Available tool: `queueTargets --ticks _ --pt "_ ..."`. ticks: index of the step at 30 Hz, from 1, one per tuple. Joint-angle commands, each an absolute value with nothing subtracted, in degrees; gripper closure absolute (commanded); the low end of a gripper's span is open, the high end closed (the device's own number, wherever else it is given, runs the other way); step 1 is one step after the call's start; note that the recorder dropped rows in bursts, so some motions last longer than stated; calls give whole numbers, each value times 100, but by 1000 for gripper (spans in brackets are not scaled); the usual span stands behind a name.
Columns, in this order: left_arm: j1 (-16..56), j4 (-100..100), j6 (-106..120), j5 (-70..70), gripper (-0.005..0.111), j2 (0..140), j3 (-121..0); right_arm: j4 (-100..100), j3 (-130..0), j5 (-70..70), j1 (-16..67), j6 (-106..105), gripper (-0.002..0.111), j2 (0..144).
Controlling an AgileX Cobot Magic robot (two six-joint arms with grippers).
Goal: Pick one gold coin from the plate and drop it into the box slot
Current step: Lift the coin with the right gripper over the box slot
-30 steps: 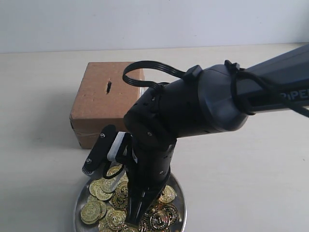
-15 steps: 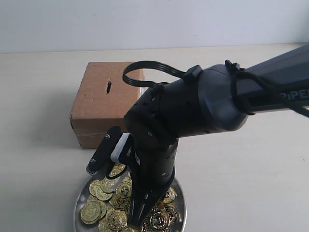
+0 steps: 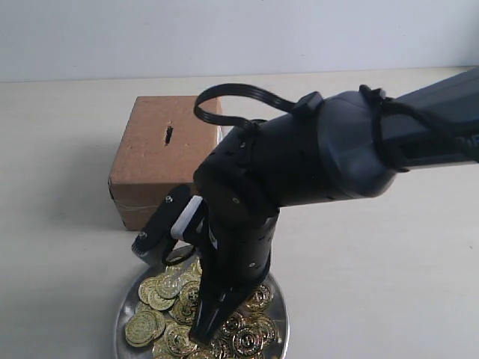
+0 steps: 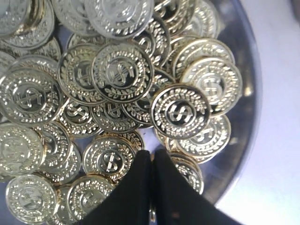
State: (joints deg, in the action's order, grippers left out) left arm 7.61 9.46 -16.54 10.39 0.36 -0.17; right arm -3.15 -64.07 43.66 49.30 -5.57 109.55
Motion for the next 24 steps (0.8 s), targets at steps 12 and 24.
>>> queueTargets --ticks 12,24 --pt "794 972 -1669 975 107 0 0 -352 -6840 3116 4928 1144 108 9801" --pt "794 972 -1669 975 107 0 0 -1669 -7492 2038 4928 3385 108 10295"
